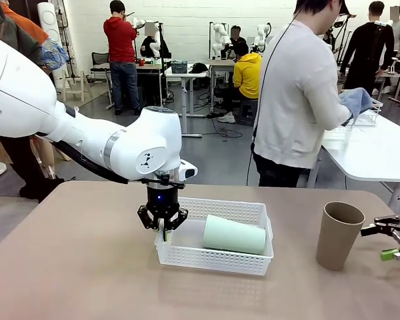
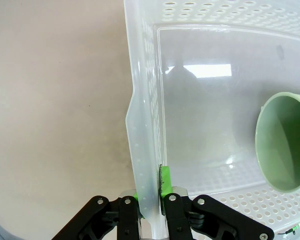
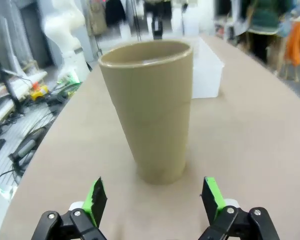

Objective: Clean and organize the cups into the basket.
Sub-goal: Pick up the Reusable plastic cup from the right side of the table and stack it inside the Organizing basket in the center of the table.

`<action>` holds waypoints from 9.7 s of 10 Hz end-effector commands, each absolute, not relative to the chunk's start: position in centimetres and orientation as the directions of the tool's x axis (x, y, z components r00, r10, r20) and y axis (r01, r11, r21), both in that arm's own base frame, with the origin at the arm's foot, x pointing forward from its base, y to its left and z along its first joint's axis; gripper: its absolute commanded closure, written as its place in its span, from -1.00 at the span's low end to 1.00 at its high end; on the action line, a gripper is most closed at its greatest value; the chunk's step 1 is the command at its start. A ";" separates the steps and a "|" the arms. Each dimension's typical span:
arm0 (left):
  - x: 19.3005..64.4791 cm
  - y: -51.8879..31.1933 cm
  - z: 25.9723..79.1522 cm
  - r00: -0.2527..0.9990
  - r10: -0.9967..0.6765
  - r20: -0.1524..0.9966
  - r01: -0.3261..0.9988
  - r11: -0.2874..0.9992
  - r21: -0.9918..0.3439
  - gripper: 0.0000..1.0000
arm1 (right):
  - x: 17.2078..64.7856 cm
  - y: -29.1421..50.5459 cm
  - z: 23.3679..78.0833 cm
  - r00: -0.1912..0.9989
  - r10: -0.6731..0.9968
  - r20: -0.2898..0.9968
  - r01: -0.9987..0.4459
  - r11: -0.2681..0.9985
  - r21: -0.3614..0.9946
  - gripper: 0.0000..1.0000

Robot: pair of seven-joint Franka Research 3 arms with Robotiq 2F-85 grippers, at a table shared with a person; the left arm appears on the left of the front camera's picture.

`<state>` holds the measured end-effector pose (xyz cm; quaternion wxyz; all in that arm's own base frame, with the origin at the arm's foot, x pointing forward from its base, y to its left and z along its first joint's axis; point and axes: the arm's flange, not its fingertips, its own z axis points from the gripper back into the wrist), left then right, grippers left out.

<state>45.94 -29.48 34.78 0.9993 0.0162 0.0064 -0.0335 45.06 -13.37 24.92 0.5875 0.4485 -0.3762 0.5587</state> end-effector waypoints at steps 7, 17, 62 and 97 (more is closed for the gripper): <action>45.9 -29.4 34.8 0.998 -0.068 -0.013 0.069 0.997 0.032 1.00 | 45.1 -12.5 24.7 0.091 0.311 0.946 -0.994 -0.036 0.107 -1.00; 45.9 -29.4 34.8 0.998 -0.068 -0.013 0.069 0.997 0.032 1.00 | 47.8 -4.9 20.4 -0.026 0.328 0.944 -0.977 -0.207 0.044 -1.00; 45.9 -29.4 34.8 0.998 -0.068 -0.013 0.069 0.997 0.032 1.00 | 54.3 30.1 35.7 0.084 0.996 0.032 -0.994 0.082 0.068 -0.52; 45.9 -29.4 34.8 0.998 -0.068 -0.013 0.069 0.997 0.032 1.00 | 42.8 -16.1 43.1 0.093 0.166 0.982 -0.993 0.093 0.078 -1.00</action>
